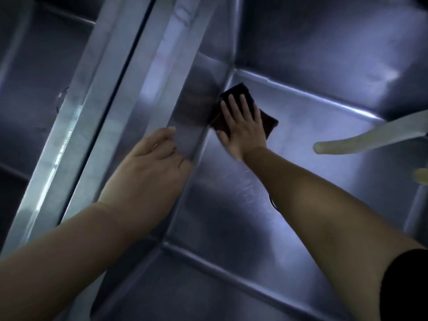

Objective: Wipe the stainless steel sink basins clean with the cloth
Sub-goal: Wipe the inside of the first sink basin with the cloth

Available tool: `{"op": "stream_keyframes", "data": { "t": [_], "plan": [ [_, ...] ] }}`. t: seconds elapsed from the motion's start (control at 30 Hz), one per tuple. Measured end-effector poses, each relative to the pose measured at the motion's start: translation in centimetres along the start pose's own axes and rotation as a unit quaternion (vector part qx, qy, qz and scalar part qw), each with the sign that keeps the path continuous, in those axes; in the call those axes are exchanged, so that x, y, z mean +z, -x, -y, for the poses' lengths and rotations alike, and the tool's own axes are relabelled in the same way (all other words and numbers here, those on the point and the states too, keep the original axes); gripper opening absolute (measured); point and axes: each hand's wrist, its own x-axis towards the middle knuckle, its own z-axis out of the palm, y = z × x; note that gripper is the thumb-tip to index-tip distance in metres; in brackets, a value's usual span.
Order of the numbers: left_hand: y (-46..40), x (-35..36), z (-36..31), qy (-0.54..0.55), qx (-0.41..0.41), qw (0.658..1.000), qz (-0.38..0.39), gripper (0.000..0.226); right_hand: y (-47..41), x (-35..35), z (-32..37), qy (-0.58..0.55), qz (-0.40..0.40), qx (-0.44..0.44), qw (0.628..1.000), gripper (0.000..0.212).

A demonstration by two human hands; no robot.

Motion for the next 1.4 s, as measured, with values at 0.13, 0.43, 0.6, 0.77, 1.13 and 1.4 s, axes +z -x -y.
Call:
{"op": "stream_keyframes", "data": {
  "t": [0.13, 0.43, 0.6, 0.77, 1.13, 1.4],
  "plan": [
    [0.1, 0.3, 0.1, -0.011, 0.003, 1.000, 0.005, 0.017, -1.5, -0.5, -3.7, 0.001, -0.034, 0.048, 0.998, 0.069],
    [0.1, 0.1, 0.0, -0.016, 0.008, 1.000, -0.013, 0.016, 5.2, -0.2, -12.5, -0.001, -0.050, 0.125, 0.991, 0.073],
    [0.1, 0.1, -0.2, -0.028, 0.012, 0.999, -0.023, 0.014, 11.5, -0.2, -15.3, -0.037, -0.068, 0.205, 0.976, 0.073],
    [0.3, 0.2, -0.1, -0.042, 0.018, 0.998, -0.031, 0.014, 19.5, 1.1, -15.6, -0.044, -0.062, 0.239, 0.968, 0.074],
    [0.3, -0.4, 0.0, -0.017, 0.028, 0.999, 0.007, 0.016, 32.2, 6.4, -5.2, 0.007, -0.008, 0.022, 1.000, 0.078],
    [0.7, -0.7, 0.1, -0.008, 0.050, 0.999, 0.001, 0.028, 23.0, 6.0, 4.4, 0.009, 0.008, -0.119, 0.993, 0.072]
  ]
}}
